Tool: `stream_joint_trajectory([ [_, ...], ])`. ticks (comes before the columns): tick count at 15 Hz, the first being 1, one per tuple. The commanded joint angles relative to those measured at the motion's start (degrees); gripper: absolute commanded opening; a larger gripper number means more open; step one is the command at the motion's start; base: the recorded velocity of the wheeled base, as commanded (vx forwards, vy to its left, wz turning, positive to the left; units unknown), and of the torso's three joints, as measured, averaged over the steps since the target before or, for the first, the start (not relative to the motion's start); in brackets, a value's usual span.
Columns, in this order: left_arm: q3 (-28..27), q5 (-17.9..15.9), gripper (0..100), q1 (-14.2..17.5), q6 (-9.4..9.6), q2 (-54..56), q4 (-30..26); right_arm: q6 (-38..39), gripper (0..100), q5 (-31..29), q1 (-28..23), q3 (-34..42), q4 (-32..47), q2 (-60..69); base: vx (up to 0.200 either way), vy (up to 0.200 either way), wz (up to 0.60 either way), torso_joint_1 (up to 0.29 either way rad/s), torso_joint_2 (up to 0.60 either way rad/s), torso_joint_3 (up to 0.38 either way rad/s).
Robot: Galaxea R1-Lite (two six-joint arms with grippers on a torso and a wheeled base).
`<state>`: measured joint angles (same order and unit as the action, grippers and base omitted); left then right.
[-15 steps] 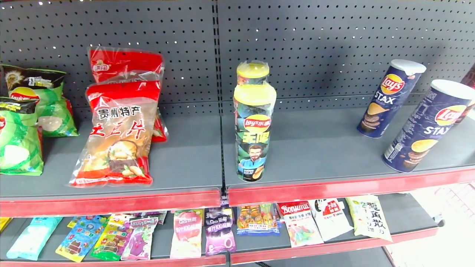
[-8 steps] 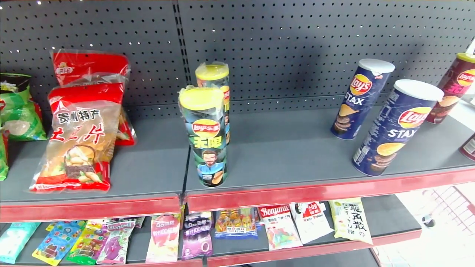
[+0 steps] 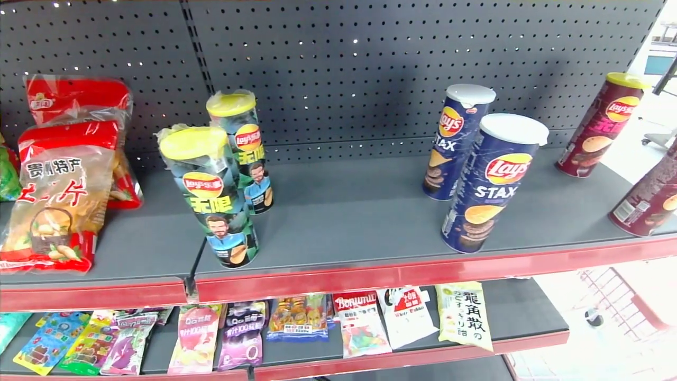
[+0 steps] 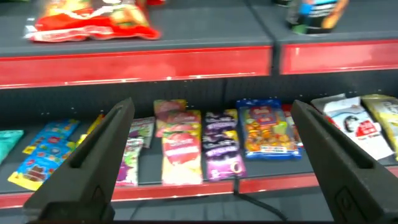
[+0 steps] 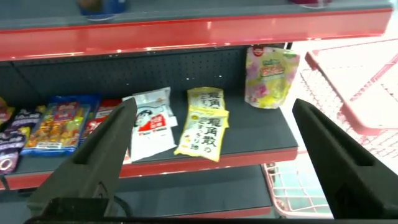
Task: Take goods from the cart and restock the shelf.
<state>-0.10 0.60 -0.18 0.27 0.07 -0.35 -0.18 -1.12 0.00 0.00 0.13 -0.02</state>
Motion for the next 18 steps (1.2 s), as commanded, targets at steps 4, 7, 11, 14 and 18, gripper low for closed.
stream_joint_trajectory([
  [4, 0.0, 0.0, 100, 0.0, 0.0, -0.1, 0.0, 0.0, 100, 0.0, 0.0, 0.0, 0.0, 0.0, 0.0, -0.2, 0.0, 0.002, 0.0, 0.004],
  [7, 0.0, 0.1, 100, 0.0, 0.0, -0.1, 0.0, 0.0, 100, 0.0, 0.0, 0.0, 0.0, 0.0, 0.0, -0.2, 0.0, 0.006, 0.0, 0.005],
  [11, 0.0, 0.1, 100, 0.0, 0.0, -0.1, 0.0, 0.0, 100, 0.0, 0.0, 0.0, 0.0, 0.0, 0.0, -0.2, 0.0, 0.001, 0.0, 0.002],
  [14, 0.0, 0.0, 100, 0.0, -0.09, -0.1, 0.0, 0.0, 100, 0.0, 0.0, 0.0, 0.0, 0.0, 0.0, -0.133, 0.0, 0.003, 0.0, 0.002],
  [18, 0.0, 0.0, 100, 0.0, -0.09, -0.1, 0.0, 0.0, 100, 0.0, 0.0, 0.0, 0.0, 0.0, 0.0, 0.0, 0.0, 0.0, 0.0, 0.0],
])
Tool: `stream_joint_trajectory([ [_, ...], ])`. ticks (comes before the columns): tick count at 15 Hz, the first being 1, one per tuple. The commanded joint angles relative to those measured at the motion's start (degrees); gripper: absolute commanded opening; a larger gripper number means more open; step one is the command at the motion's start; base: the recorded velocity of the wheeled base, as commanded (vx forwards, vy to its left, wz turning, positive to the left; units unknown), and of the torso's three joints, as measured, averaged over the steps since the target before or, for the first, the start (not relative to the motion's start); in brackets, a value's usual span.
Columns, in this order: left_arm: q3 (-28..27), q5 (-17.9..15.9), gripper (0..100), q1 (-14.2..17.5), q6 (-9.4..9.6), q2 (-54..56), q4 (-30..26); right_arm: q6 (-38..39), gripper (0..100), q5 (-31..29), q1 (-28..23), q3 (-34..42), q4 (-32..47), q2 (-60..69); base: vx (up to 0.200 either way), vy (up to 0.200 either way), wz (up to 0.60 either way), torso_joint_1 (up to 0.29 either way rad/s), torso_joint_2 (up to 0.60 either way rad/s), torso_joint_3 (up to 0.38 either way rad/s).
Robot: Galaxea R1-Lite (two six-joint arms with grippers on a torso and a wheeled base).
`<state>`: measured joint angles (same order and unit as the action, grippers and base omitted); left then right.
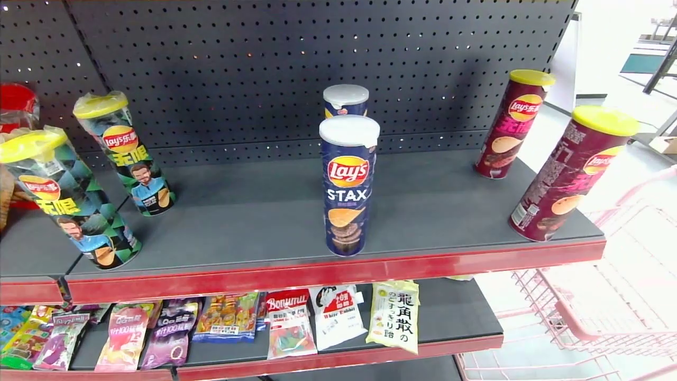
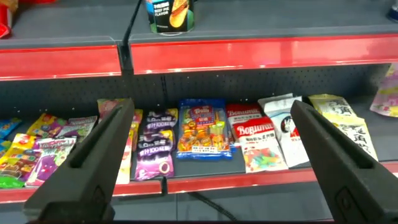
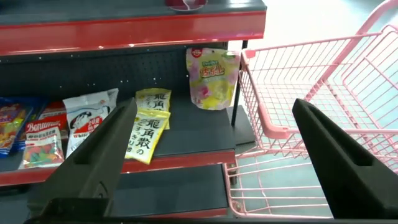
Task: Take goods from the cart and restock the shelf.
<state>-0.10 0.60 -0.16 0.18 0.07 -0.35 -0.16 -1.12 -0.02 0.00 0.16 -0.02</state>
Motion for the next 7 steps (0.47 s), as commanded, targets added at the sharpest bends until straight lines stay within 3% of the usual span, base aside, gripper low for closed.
stream_joint_trajectory([
  [1, 0.0, 0.0, 100, 0.0, -0.01, -0.1, 0.0, 0.0, 100, 0.0, 0.0, 0.0, 0.0, 0.0, 0.0, 0.0, 0.0, 0.0, 0.0, 0.0],
  [7, 0.0, 0.1, 100, 0.0, -0.01, -0.1, 0.0, 0.0, 100, 0.0, 0.0, 0.0, 0.0, 0.0, 0.0, 0.0, 0.0, 0.0, 0.0, 0.0],
])
